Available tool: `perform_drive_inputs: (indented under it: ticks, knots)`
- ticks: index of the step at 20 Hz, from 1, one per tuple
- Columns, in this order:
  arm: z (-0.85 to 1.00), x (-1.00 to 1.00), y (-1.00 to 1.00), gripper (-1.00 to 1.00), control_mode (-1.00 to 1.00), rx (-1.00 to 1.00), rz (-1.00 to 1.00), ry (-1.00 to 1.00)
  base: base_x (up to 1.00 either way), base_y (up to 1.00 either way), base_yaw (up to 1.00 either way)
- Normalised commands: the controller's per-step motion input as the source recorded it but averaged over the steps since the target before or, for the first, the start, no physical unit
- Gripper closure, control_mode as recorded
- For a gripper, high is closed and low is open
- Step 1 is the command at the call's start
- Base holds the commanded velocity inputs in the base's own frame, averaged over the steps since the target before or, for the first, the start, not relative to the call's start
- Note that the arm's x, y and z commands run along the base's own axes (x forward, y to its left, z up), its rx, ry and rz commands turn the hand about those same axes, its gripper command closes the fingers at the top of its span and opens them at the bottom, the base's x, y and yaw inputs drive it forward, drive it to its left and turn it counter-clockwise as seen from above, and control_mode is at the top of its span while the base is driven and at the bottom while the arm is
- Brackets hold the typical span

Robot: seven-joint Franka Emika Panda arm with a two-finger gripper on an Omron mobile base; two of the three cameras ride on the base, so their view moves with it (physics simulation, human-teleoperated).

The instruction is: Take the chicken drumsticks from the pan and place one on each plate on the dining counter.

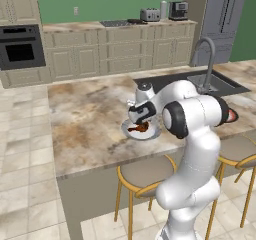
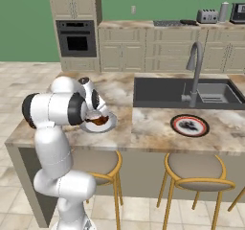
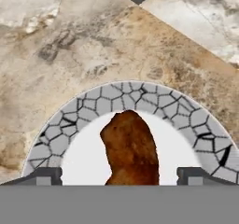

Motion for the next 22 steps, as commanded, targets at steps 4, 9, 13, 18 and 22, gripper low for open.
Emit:
perform_drive_inputs:
  ticks: [4,9,13,18,22]
  knots:
    - [0.94,-0.89,-0.13,-1.0,-1.0,0.0,0.07,-0.52,0.0,0.0,0.0]
    - [0.97,-1.0,-0.26,-1.0,-1.0,0.02,0.05,-0.43,0.0,0.0,0.0]
    - [0.95,-1.0,-0.31,-1.0,-1.0,0.14,0.03,-0.15,0.0,0.0,0.0]
    - [1.0,-1.0,-0.32,-1.0,-1.0,0.25,0.01,0.07,0.0,0.0,0.0]
    - [1.0,-1.0,-0.35,-1.0,-1.0,0.26,0.04,0.18,0.0,0.0,0.0]
